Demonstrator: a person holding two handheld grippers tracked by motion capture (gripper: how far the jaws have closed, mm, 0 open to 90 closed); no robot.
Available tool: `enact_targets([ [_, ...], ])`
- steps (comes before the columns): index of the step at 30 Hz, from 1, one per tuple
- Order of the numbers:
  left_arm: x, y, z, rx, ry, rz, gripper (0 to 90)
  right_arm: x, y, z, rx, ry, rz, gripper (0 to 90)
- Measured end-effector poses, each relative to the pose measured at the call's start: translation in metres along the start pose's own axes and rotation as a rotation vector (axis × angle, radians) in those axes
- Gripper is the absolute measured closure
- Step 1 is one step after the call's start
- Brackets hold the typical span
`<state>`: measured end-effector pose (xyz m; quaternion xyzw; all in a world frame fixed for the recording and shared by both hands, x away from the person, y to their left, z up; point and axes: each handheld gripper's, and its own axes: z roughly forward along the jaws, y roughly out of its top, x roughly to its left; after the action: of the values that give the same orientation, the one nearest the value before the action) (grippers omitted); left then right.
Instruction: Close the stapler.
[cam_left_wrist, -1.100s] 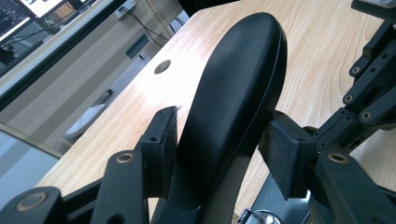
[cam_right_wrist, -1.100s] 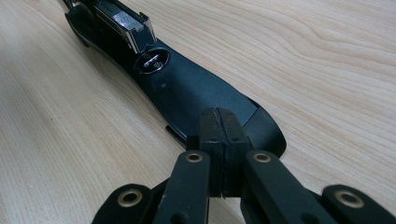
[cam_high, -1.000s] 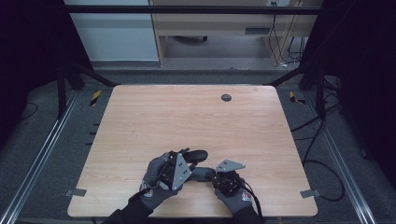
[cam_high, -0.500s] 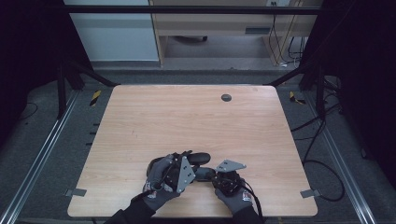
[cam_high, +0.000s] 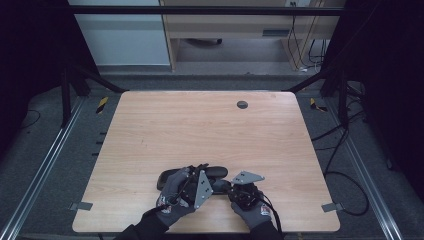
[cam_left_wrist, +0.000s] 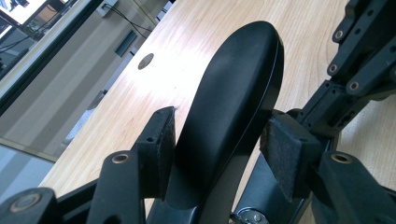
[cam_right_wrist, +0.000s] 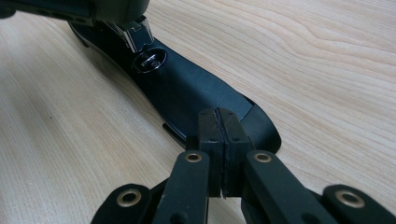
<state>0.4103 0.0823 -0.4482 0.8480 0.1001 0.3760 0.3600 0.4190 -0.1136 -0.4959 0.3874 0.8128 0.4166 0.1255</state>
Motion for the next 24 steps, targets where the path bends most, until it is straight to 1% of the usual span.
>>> enact_targets([
  [1,-0.0002,-0.0001,0.0001,0.005,-0.002,0.009,45.4,-0.0001,0.0000,-0.0003,0.003,-0.002,-0.001,90.0],
  [9,-0.0044,-0.0014,0.0038,0.009,-0.013,0.024,44.5,0.0001,0.0001,-0.0002,0.002,-0.002,-0.003,89.6],
  [11,-0.0058,-0.0018,0.0048,0.017,-0.015,0.038,44.3,0.0001,0.0000,0.0000,-0.001,-0.001,-0.006,89.4],
  [13,-0.0073,-0.0023,0.0062,0.014,-0.013,0.041,44.2,0.0002,0.0000,-0.0001,0.001,0.000,-0.007,89.1],
  [20,-0.0075,-0.0027,0.0063,0.012,-0.016,0.035,43.7,0.0007,0.0003,-0.0002,0.002,0.001,-0.010,87.6],
  [24,-0.0062,-0.0028,0.0061,0.009,-0.028,0.022,42.9,0.0003,0.0007,-0.0011,0.009,0.000,-0.009,85.7],
])
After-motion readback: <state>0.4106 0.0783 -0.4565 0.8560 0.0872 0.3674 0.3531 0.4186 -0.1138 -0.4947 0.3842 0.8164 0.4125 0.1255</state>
